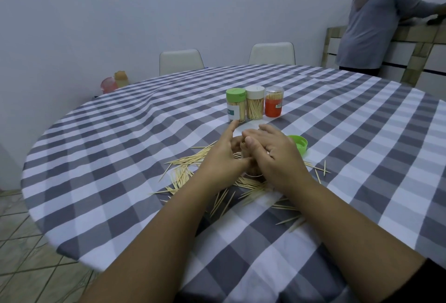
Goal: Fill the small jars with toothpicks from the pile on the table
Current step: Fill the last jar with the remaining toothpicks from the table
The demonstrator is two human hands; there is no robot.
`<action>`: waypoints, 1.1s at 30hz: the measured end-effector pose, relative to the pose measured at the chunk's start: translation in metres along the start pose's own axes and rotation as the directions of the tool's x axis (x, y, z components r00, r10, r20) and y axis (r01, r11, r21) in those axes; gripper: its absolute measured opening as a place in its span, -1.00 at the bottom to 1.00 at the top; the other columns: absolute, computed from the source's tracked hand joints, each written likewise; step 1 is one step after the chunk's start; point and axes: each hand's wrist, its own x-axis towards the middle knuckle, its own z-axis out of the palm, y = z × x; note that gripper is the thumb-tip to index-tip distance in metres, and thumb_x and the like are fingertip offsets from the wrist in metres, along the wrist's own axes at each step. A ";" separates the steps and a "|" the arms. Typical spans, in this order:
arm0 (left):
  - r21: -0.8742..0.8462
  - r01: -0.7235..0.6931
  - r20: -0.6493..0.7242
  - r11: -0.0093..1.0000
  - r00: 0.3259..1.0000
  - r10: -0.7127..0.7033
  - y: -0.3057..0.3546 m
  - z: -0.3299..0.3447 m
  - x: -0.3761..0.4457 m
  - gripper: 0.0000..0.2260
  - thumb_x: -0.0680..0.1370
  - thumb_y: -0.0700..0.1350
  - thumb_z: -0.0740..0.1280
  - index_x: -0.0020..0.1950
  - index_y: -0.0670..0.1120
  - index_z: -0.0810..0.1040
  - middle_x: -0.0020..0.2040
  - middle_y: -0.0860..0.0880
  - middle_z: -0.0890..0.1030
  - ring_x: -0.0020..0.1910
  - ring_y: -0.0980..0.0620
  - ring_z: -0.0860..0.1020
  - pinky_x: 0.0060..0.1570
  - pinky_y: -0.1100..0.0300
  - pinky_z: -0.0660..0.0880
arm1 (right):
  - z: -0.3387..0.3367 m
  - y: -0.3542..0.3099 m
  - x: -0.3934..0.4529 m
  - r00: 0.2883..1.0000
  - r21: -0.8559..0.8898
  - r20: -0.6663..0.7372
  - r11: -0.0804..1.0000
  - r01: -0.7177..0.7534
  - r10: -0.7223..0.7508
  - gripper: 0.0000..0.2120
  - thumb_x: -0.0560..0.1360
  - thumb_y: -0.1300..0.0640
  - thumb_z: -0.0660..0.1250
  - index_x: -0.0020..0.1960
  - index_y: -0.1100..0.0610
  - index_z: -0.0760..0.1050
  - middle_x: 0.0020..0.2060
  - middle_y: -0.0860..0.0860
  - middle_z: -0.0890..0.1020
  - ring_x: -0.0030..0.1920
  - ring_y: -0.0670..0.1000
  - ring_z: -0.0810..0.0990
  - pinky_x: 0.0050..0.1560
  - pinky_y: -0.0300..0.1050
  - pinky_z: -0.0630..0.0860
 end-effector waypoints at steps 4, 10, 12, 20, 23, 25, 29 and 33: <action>0.001 -0.005 0.001 1.000 1.000 0.005 0.001 0.000 -0.001 -0.17 0.46 -0.22 0.44 0.55 0.09 0.01 0.24 0.07 0.58 0.23 0.18 0.50 0.22 0.14 0.46 | -0.003 0.002 0.000 0.995 -0.137 -0.093 0.989 -0.052 0.040 -0.52 0.50 -0.10 0.03 0.30 0.00 0.51 0.35 -0.06 0.46 0.43 -0.01 0.25 0.39 0.10 0.17; 0.036 0.015 0.013 0.999 1.000 -0.015 0.005 -0.001 -0.001 -0.22 0.50 -0.21 0.38 0.55 0.11 -0.02 0.28 0.13 0.51 0.04 0.37 0.49 -0.06 0.40 0.49 | 0.002 0.003 -0.004 0.996 -0.117 -0.011 0.989 0.092 -0.094 -0.52 0.53 -0.10 0.06 0.36 0.03 0.44 0.29 -0.07 0.52 0.37 -0.03 0.35 0.23 -0.07 0.19; 0.084 0.020 0.025 0.996 0.999 -0.022 0.007 -0.004 0.000 -0.21 0.51 -0.16 0.38 0.56 0.09 -0.06 0.32 0.13 0.49 0.10 0.33 0.49 0.02 0.35 0.47 | 0.002 0.004 -0.003 0.997 -0.189 0.024 0.979 0.074 -0.070 -0.48 0.51 -0.14 0.01 0.38 0.01 0.42 0.33 -0.07 0.49 0.40 -0.03 0.30 0.24 -0.05 0.17; 0.507 0.099 0.077 0.856 0.984 -0.159 0.007 -0.051 0.007 -0.32 0.53 -0.14 0.32 0.56 0.01 0.05 0.51 -0.02 0.27 0.34 0.09 0.37 0.24 0.19 0.34 | -0.002 -0.002 -0.006 0.959 0.014 0.267 0.995 -0.100 0.093 -0.20 0.54 0.07 0.27 0.53 -0.15 -0.21 0.51 -0.04 0.12 0.47 -0.03 0.17 0.38 -0.09 0.20; 0.736 0.173 0.094 0.655 0.931 -0.352 -0.001 -0.066 0.020 -0.21 0.50 -0.06 0.35 0.57 0.04 -0.09 0.48 -0.08 0.29 0.33 -0.05 0.39 0.18 0.15 0.38 | -0.002 -0.004 -0.006 0.960 0.070 0.254 0.988 -0.136 0.114 -0.19 0.54 0.08 0.25 0.52 -0.17 -0.26 0.51 -0.02 0.11 0.47 -0.03 0.19 0.37 -0.06 0.24; 0.793 0.199 0.093 0.575 0.895 -0.437 -0.006 -0.071 0.027 -0.14 0.49 -0.03 0.37 0.56 0.04 -0.18 0.43 -0.09 0.35 0.22 -0.07 0.45 0.15 0.12 0.43 | -0.003 -0.005 -0.007 0.960 0.071 0.254 0.987 -0.143 0.121 -0.19 0.55 0.09 0.25 0.52 -0.18 -0.26 0.51 -0.03 0.11 0.47 -0.03 0.18 0.37 -0.07 0.24; 0.859 0.138 0.091 0.492 0.907 -0.412 -0.013 -0.074 0.035 -0.21 0.52 -0.05 0.32 0.57 0.02 -0.15 0.41 -0.11 0.39 0.23 -0.07 0.45 0.18 0.11 0.44 | -0.004 -0.004 -0.009 0.959 0.057 0.254 0.987 -0.148 0.129 -0.16 0.52 0.14 0.27 0.52 -0.18 -0.26 0.51 -0.04 0.12 0.45 -0.03 0.22 0.32 -0.10 0.27; 0.943 -0.002 0.106 0.332 0.950 -0.295 -0.014 -0.068 0.036 -0.41 0.60 -0.10 0.23 0.56 0.00 0.04 0.40 -0.13 0.40 0.30 -0.11 0.44 0.17 0.10 0.42 | -0.004 -0.005 -0.008 0.960 0.050 0.247 0.987 -0.149 0.133 -0.18 0.53 0.13 0.26 0.52 -0.17 -0.24 0.50 -0.04 0.13 0.44 -0.02 0.23 0.31 -0.11 0.26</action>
